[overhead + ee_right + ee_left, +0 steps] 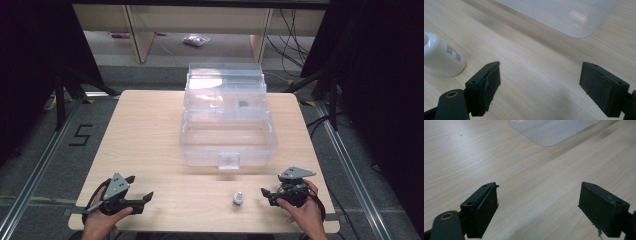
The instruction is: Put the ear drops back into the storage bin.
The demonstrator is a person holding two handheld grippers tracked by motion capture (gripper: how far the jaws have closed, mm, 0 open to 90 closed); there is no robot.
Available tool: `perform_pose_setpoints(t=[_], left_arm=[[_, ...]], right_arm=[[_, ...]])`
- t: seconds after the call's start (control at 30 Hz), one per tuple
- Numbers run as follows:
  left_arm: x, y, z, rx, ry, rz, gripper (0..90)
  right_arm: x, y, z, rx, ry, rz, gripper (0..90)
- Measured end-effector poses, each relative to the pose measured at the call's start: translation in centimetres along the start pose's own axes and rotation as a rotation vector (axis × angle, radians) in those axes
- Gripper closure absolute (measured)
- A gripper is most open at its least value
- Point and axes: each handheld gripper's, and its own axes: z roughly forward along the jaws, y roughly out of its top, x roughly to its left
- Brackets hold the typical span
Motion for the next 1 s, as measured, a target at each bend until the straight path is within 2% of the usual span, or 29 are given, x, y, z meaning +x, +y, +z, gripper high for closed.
perform_pose_setpoints(t=[0.1,0.13,0.5,0.63,0.67,0.7,0.73,0.83,1.0], left_arm=[[0.00,0.01,-0.03,0.003,0.000,0.000,15.1],[-0.04,0.00,0.03,-0.005,0.000,-0.007,15.1],[-0.09,0.02,-0.01,0.001,0.005,-0.006,15.1],[-0.08,0.02,-0.01,0.001,0.005,-0.006,15.1],[-0.08,0.01,0.00,0.001,0.005,-0.005,15.1],[-0.08,0.01,0.00,0.002,0.005,-0.004,15.1],[-0.09,0.01,0.00,0.002,0.004,-0.004,15.1],[-0.09,0.02,0.00,0.001,0.006,-0.006,15.1],[-0.09,0.02,0.00,0.001,0.005,-0.005,15.1]], right_arm=[[-0.07,0.05,-0.01,-0.003,-0.001,-0.020,18.1],[0.18,-0.01,0.01,-0.001,0.000,0.004,18.1],[0.23,0.10,-0.03,0.007,-0.001,-0.008,18.2],[0.33,0.16,-0.02,0.004,-0.005,-0.002,17.5],[0.59,0.15,-0.06,0.012,-0.007,0.030,17.5],[0.42,0.10,0.07,-0.003,-0.009,0.002,17.5],[0.40,0.12,0.04,0.000,-0.007,-0.003,17.6],[0.57,0.13,0.00,0.008,-0.003,0.010,17.5],[0.57,0.21,0.01,0.006,0.001,-0.011,17.6]])
